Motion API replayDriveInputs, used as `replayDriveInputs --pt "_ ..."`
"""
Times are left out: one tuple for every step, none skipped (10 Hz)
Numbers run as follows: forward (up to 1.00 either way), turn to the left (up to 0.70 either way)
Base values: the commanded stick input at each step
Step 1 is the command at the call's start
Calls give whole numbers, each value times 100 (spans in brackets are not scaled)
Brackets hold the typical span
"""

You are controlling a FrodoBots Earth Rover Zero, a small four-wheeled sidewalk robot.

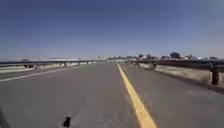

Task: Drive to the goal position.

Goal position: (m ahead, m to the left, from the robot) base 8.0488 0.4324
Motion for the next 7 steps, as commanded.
replayDriveInputs --pt "100 0" --pt "100 0" --pt "100 0" --pt "100 0" --pt "100 0" --pt "100 0" --pt "100 13"
